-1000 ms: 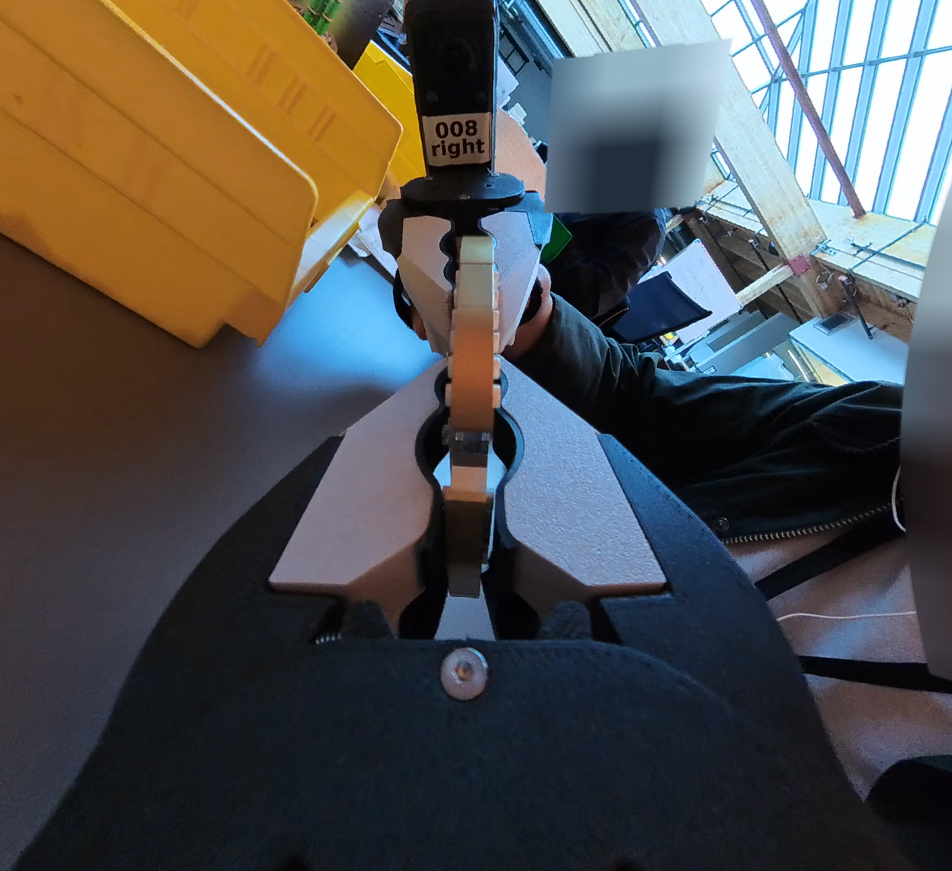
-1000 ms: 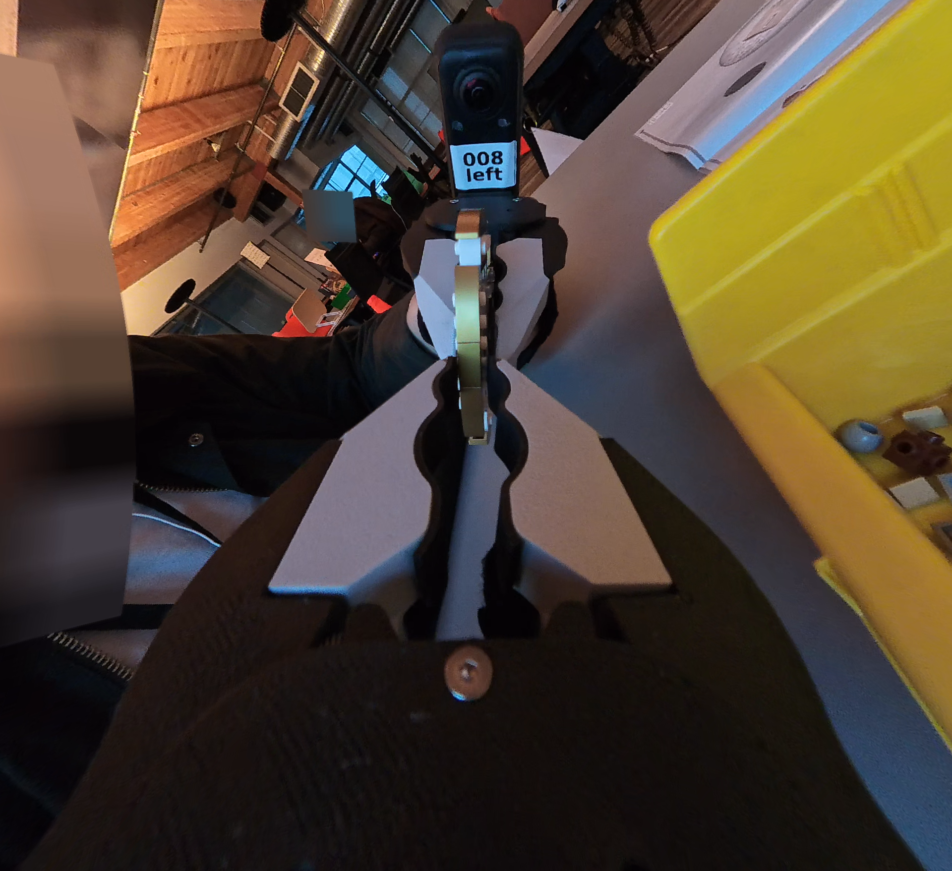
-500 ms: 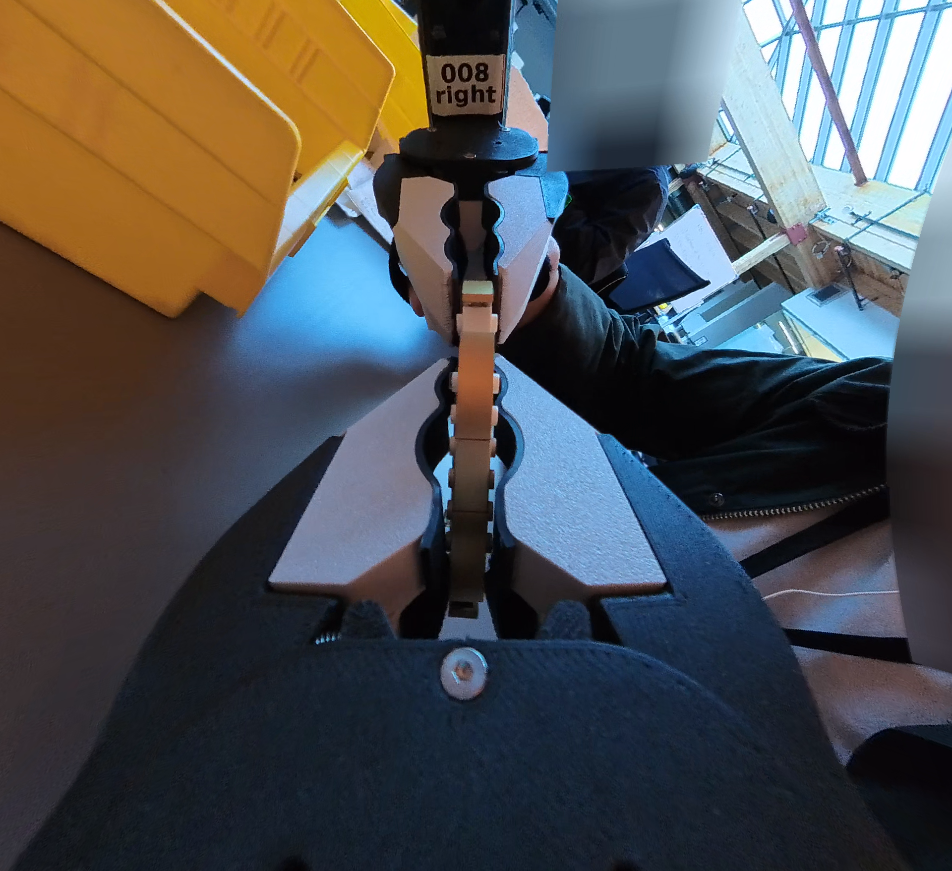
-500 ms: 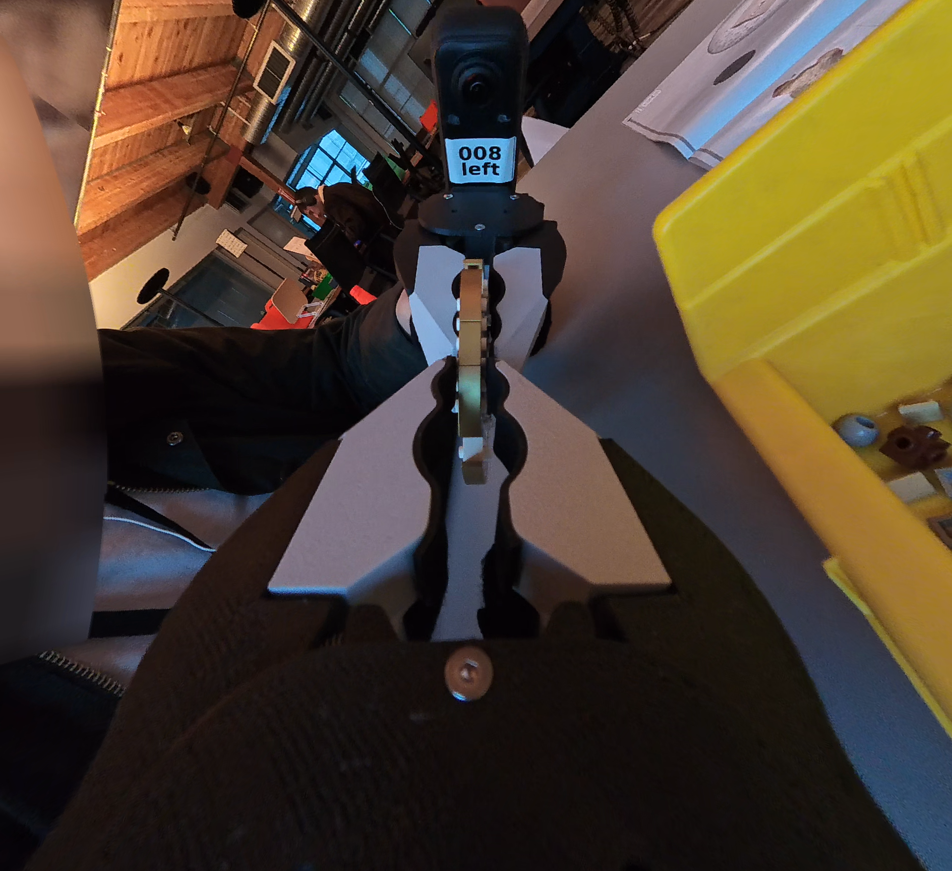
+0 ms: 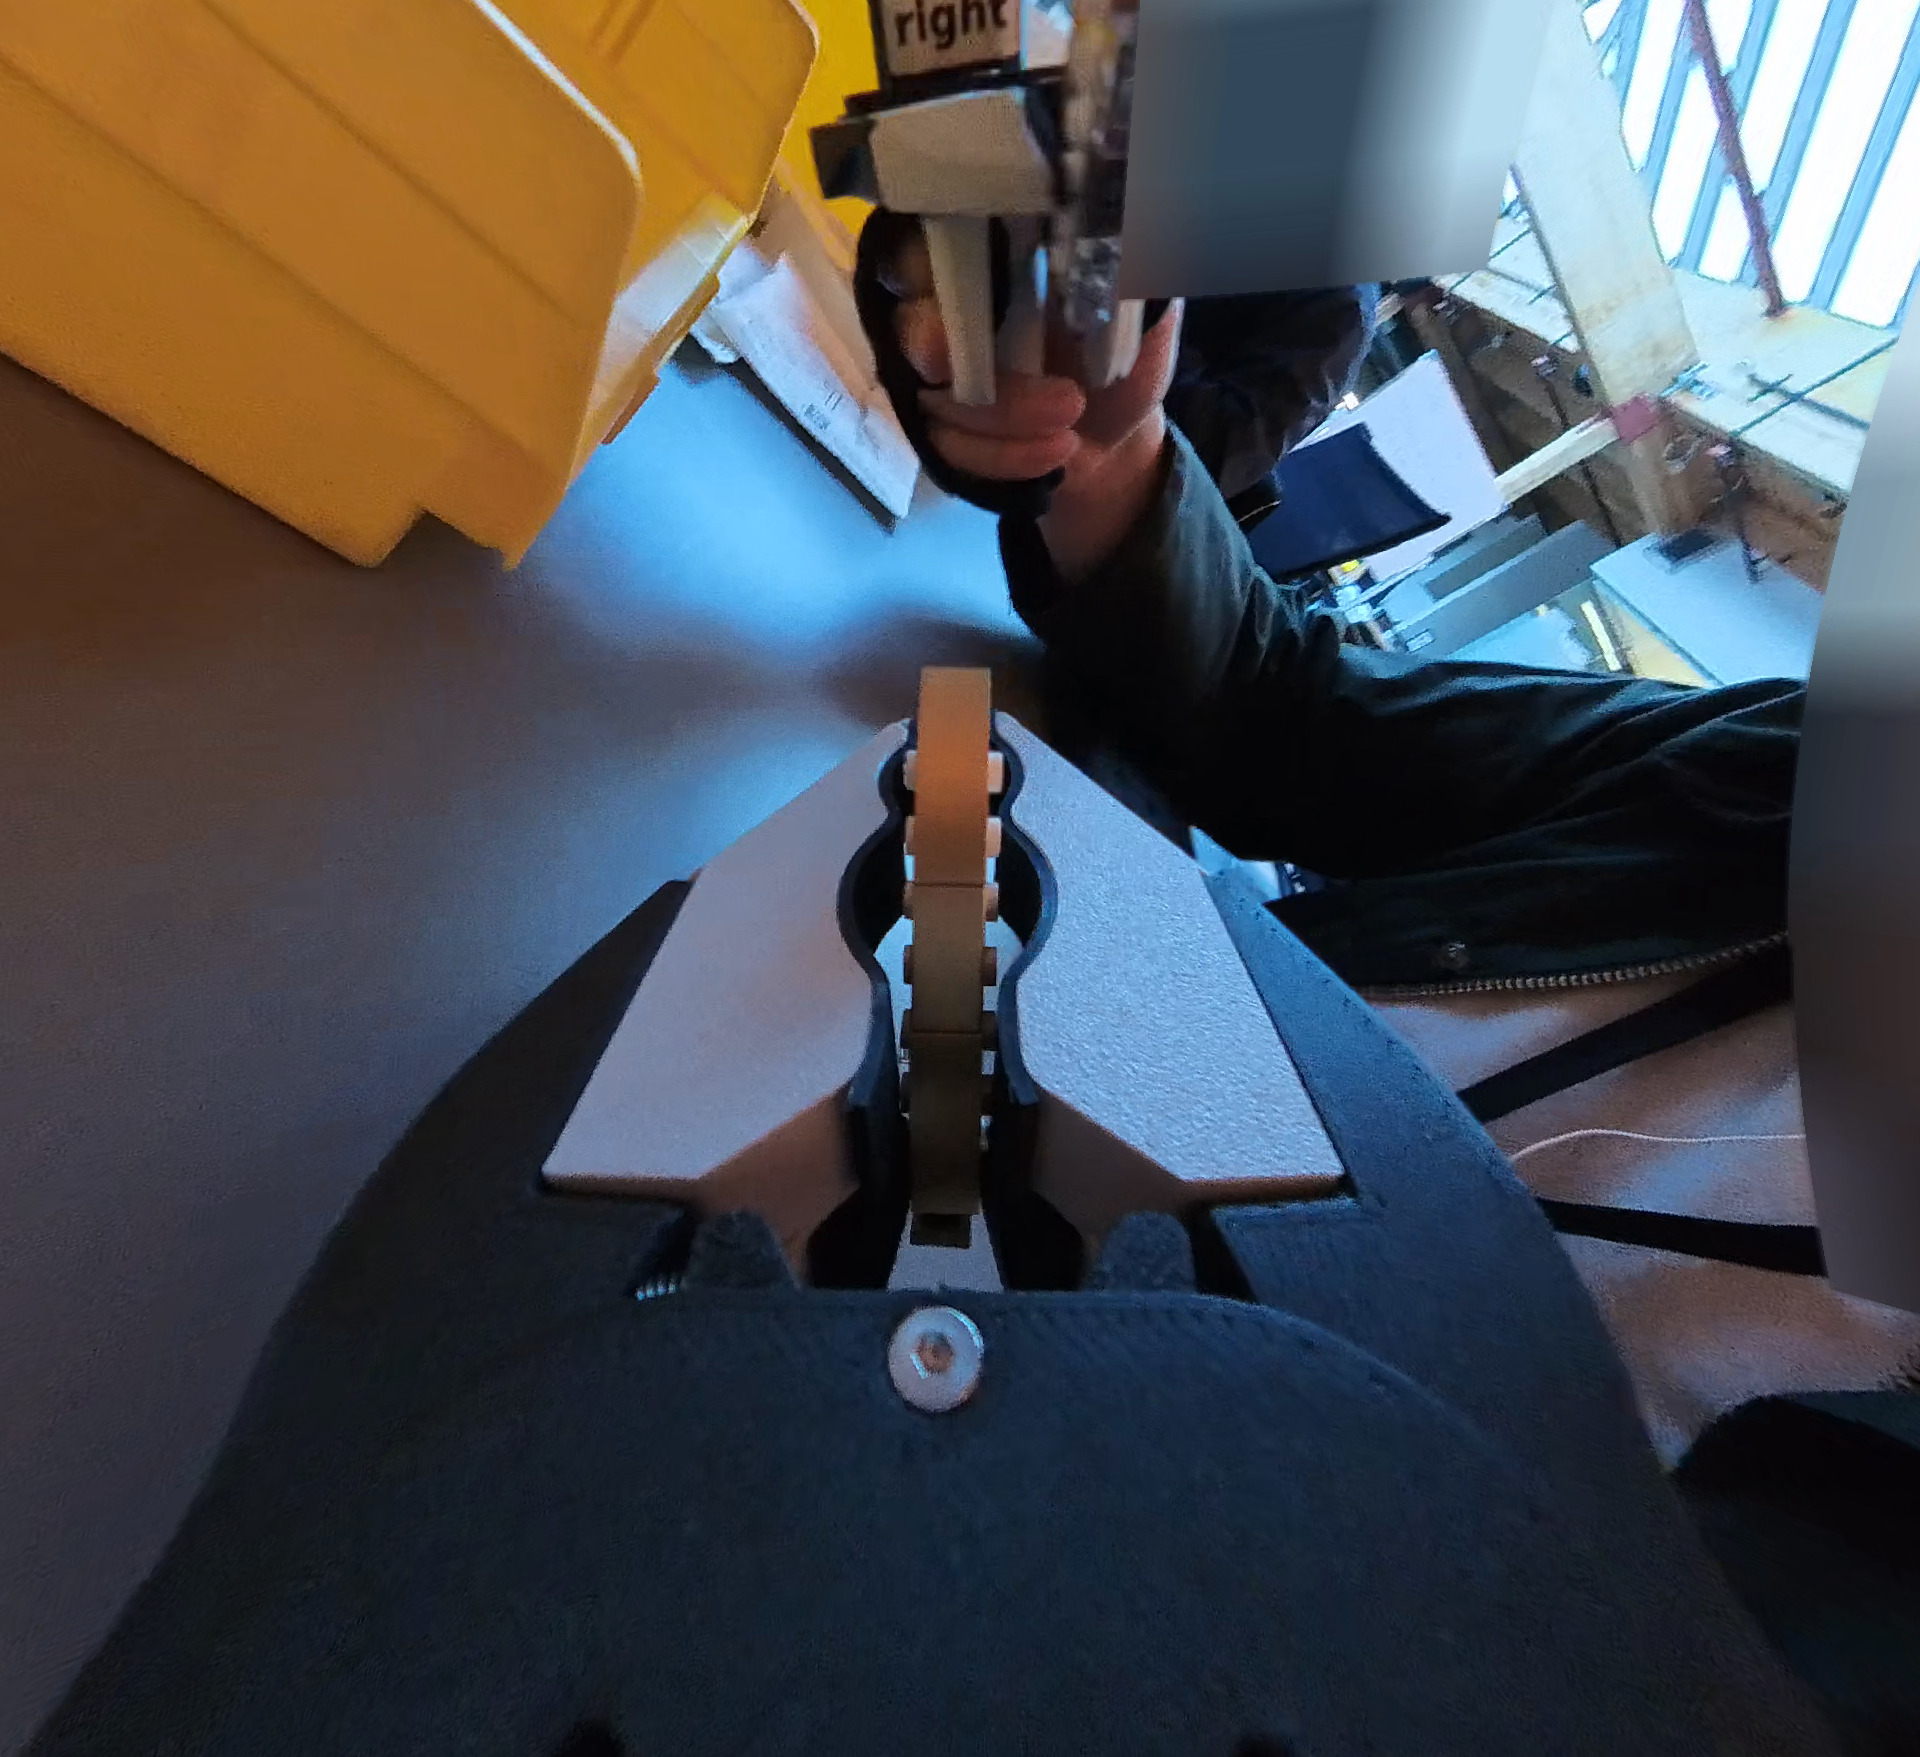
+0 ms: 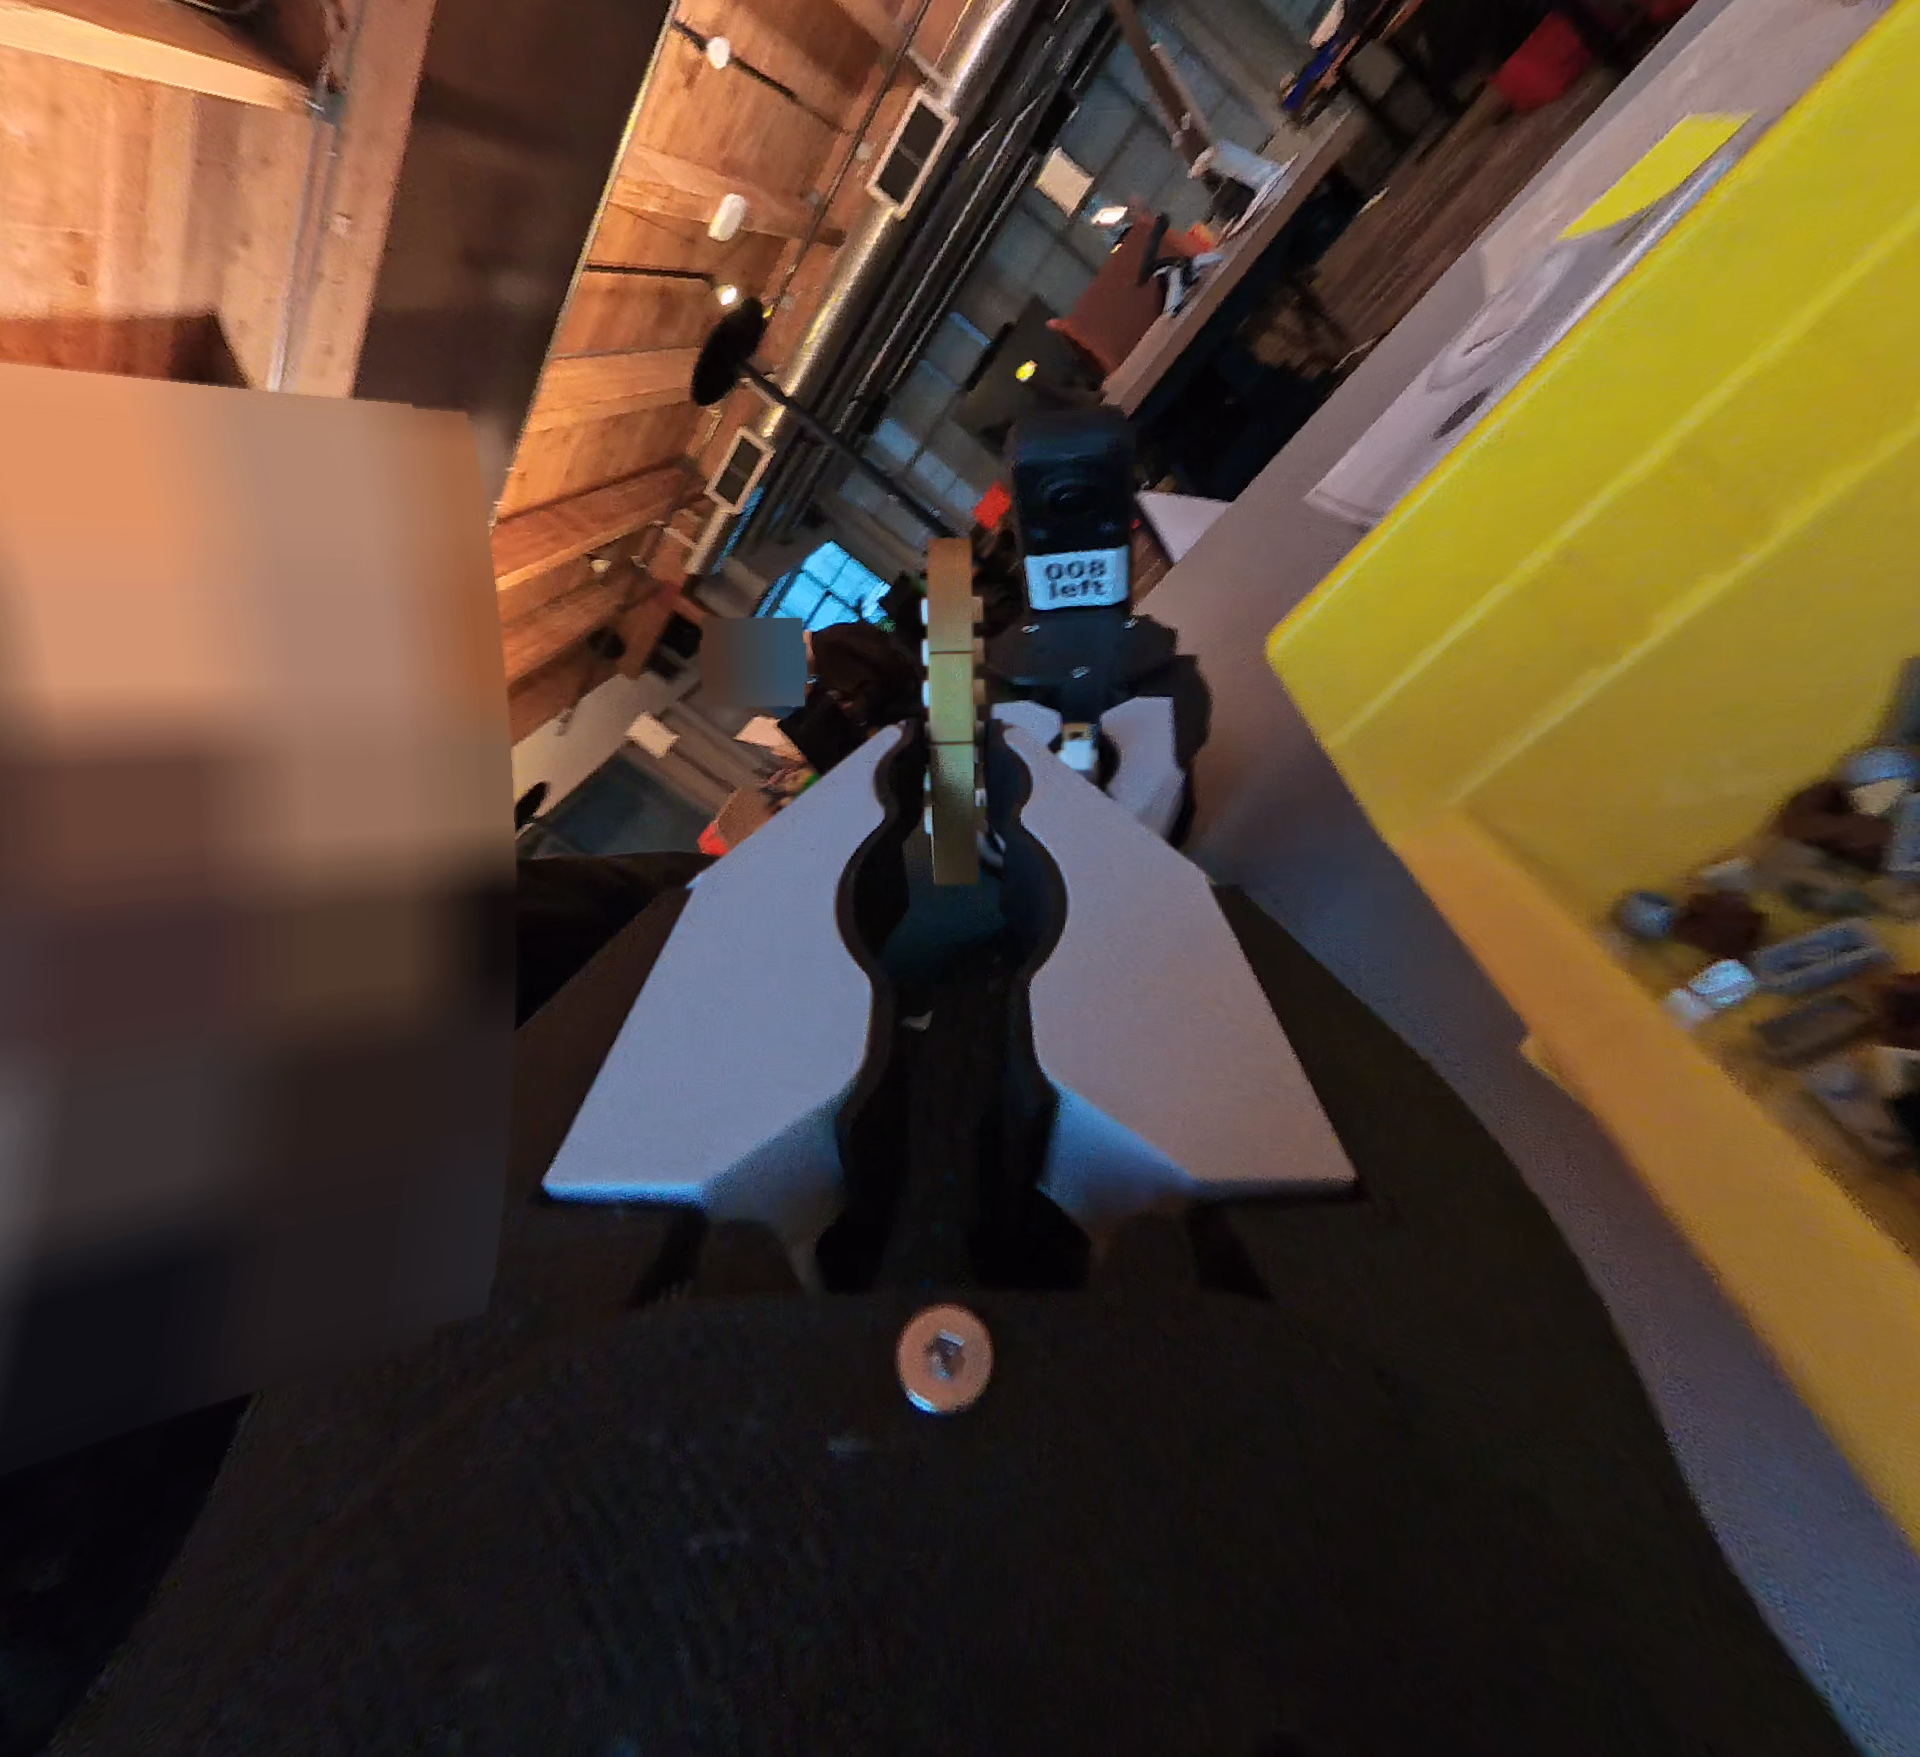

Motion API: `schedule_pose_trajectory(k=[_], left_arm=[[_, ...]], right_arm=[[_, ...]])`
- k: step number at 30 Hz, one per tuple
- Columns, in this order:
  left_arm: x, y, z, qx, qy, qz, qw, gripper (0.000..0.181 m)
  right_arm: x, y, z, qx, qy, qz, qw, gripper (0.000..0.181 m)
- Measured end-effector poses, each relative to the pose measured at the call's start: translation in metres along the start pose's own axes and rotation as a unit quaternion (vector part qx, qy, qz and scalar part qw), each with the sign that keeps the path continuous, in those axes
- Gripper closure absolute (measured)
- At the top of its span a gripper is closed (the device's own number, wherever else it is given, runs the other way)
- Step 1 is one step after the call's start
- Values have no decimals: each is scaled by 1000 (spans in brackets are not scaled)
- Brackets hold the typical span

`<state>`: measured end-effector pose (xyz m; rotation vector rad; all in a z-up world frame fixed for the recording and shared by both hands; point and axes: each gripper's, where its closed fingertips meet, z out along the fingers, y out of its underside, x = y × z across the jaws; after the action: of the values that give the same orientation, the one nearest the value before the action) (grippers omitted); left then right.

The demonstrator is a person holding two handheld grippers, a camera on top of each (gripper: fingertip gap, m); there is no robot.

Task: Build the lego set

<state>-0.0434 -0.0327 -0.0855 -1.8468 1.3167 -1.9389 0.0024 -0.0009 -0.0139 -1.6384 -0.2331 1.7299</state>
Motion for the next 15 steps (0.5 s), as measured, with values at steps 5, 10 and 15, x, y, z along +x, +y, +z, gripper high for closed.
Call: schedule_pose_trajectory(k=[5, 10, 15], left_arm=[[-21, 24, -4, -73, -46, -39, 995, 172], [-39, 36, -12, -112, -94, -45, 988, 155], [-53, 16, -27, -88, -168, 25, 981, 125]], right_arm=[[2, 21, 14, -41, -24, 43, 998, 173], [10, 28, 16, -55, -14, 52, 997, 173], [18, 33, 16, -67, 4, 42, 997, 173]])
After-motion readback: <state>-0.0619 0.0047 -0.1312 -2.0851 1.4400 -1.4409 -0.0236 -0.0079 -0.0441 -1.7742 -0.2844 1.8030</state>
